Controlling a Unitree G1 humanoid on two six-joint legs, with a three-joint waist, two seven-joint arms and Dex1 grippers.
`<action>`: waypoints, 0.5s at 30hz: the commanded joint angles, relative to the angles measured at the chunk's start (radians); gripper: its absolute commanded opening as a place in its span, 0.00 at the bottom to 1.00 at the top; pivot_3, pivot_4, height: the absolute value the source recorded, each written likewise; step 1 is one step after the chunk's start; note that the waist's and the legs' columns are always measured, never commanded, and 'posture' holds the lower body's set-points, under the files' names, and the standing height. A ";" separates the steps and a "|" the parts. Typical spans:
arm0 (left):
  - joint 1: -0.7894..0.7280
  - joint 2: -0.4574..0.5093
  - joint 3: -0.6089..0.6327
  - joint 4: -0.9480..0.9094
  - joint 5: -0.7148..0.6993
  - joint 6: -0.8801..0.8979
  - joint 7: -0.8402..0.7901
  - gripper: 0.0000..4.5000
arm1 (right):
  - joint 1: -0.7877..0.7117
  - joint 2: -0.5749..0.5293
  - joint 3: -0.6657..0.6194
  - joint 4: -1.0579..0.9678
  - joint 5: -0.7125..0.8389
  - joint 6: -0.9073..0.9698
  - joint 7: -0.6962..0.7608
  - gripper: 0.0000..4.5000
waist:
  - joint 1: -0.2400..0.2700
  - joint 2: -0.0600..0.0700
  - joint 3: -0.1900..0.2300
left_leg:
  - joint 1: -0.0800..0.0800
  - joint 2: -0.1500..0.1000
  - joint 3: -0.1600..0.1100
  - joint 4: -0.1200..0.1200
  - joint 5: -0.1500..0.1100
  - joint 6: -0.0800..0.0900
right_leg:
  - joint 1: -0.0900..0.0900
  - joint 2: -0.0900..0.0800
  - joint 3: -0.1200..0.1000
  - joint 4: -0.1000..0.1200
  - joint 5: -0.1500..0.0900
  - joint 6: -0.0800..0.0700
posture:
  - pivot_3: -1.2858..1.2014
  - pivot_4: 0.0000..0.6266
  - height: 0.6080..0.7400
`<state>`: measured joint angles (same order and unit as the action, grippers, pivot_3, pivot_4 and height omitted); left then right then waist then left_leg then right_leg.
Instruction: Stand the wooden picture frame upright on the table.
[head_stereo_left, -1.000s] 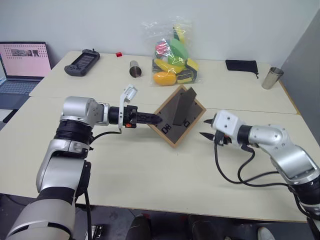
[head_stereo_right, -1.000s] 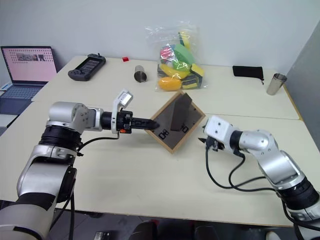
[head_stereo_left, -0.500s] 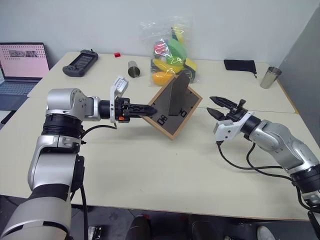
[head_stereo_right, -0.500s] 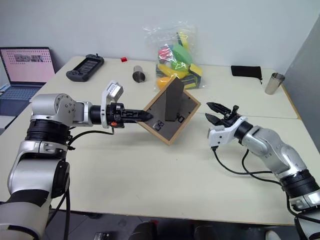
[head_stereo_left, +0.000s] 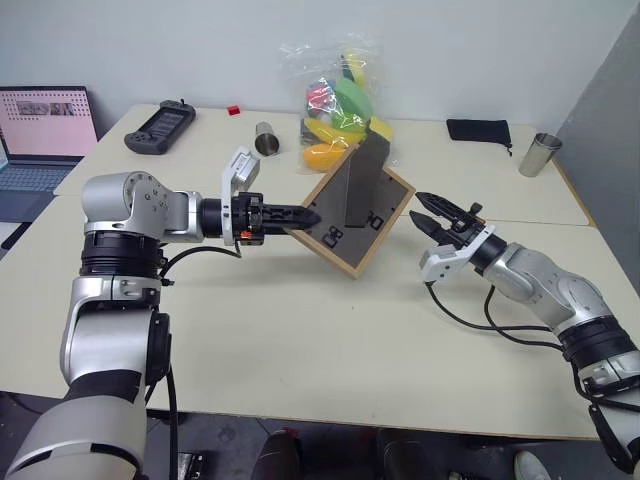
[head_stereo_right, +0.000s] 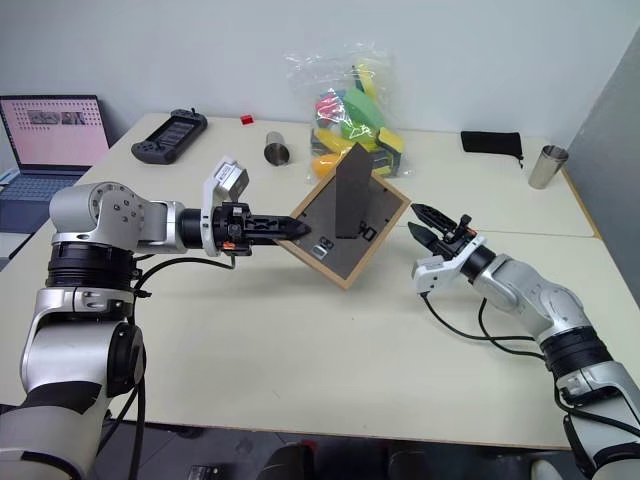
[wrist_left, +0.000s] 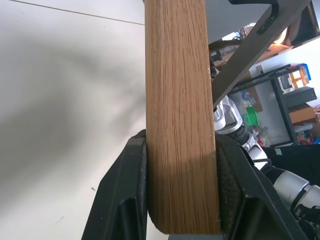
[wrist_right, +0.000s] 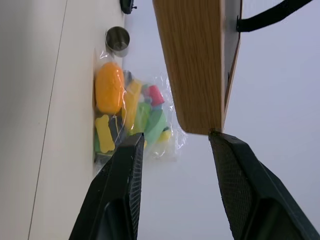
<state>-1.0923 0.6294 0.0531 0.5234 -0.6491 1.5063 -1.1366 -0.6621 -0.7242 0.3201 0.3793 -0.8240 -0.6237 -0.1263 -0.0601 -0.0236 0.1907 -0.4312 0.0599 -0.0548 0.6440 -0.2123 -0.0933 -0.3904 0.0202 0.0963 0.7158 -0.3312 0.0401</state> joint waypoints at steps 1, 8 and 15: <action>-0.011 -0.002 0.041 -0.032 -0.044 0.002 0.007 0.29 | -0.022 0.007 -0.034 -0.072 0.011 -0.007 -0.026 0.48 | 0.000 0.000 0.000 | 0.000 0.000 0.000 0.000 0.000 0.000 | 0.000 0.000 0.000 0.000 0.000 0.000 | 0.52 0.24 1.00; -0.006 -0.014 0.049 -0.034 -0.056 0.003 0.032 0.29 | -0.009 0.007 -0.060 -0.149 0.016 0.012 -0.024 0.48 | 0.001 0.000 0.000 | 0.000 0.000 0.000 0.000 0.000 0.000 | 0.000 0.000 0.000 0.000 0.000 0.000 | 0.52 0.24 1.00; -0.017 -0.022 0.048 -0.023 -0.059 -0.006 0.040 0.29 | 0.004 0.009 -0.061 -0.160 0.019 0.014 -0.014 0.48 | 0.000 0.000 0.000 | 0.000 -0.001 0.000 0.000 0.000 0.000 | 0.000 -0.001 0.000 0.000 0.000 0.000 | 0.52 0.24 1.00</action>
<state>-1.0916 0.6140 0.0846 0.5219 -0.6805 1.5057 -1.0978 -0.6438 -0.7239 0.2917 0.2588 -0.8217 -0.6125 -0.1300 -0.0598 -0.0236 0.1907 -0.4311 0.0592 -0.0548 0.6442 -0.2122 -0.0933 -0.3903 0.0193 0.0961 0.7163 -0.3312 0.0401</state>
